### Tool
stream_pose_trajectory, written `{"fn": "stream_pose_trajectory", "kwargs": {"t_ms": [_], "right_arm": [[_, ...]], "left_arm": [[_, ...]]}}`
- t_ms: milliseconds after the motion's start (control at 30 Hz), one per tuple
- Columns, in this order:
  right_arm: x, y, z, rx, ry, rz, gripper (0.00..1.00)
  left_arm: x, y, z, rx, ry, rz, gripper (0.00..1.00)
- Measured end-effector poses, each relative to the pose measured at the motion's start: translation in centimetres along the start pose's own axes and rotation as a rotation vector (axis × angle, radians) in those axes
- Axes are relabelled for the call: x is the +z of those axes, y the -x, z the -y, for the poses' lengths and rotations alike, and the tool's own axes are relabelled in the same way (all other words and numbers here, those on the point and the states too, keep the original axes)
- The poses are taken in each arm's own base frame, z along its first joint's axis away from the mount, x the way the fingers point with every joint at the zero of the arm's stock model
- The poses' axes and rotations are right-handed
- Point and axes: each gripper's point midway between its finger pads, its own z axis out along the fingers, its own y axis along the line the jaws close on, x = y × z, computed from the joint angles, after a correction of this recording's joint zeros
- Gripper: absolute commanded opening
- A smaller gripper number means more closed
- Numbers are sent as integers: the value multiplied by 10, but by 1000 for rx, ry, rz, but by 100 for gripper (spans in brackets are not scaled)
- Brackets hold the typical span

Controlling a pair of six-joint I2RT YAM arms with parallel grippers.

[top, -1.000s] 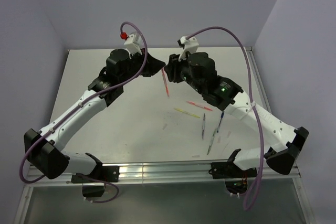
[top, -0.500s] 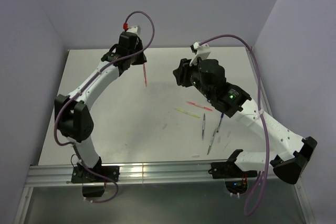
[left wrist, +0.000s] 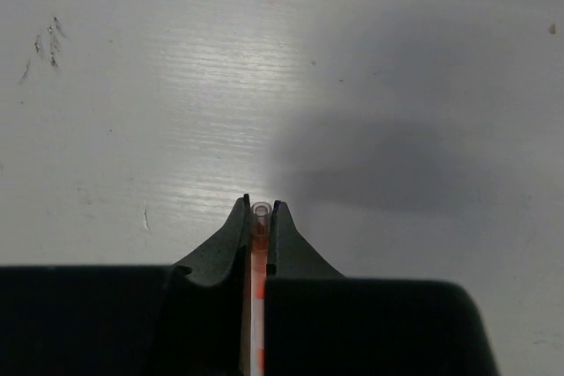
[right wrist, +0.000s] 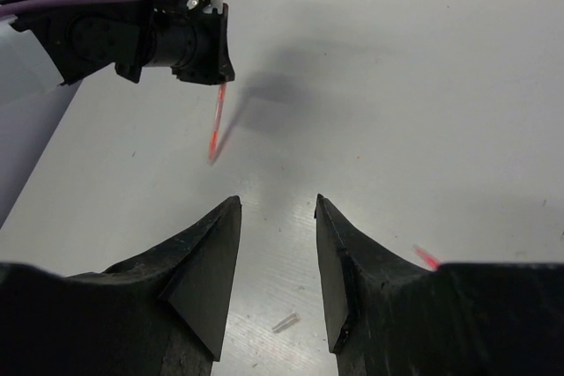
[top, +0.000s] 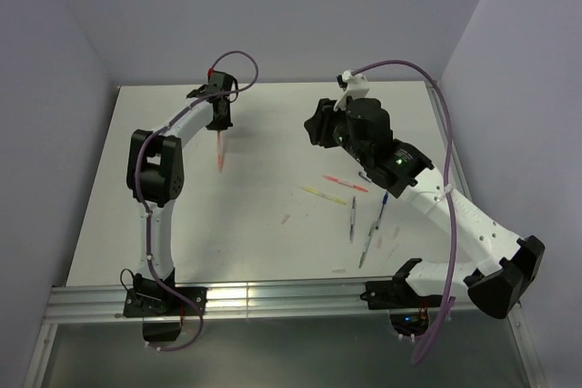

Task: Insert the pens into the pen caps
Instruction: Place the pen at the center of the board.

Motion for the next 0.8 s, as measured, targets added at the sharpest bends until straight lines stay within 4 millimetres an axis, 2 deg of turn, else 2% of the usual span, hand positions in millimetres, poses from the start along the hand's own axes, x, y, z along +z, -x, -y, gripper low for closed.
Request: {"fn": "stream_pose_trajectory", "kwargs": {"t_ms": [33, 133, 167, 200, 433, 633, 767, 800], "right_arm": [[2, -1, 0, 2, 1, -5, 47], [7, -6, 3, 3, -4, -22, 47], [9, -7, 4, 3, -3, -28, 47], [10, -8, 4, 4, -5, -32, 47], [13, -9, 6, 14, 1, -41, 47], [15, -9, 10, 19, -4, -42, 47], [15, -7, 14, 27, -13, -38, 47], [16, -7, 15, 30, -17, -36, 47]], "left_arm": [[0, 1, -2, -1, 4, 0, 3], [3, 8, -7, -6, 12, 6, 13], [4, 10, -7, -6, 13, 8, 20], [6, 10, -8, -3, 15, 8, 21], [17, 1, -9, -1, 24, -17, 22], [19, 3, -9, -11, 22, -5, 24], [15, 7, -10, -31, 20, 10, 19], [11, 10, -10, -42, 18, 18, 27]]}}
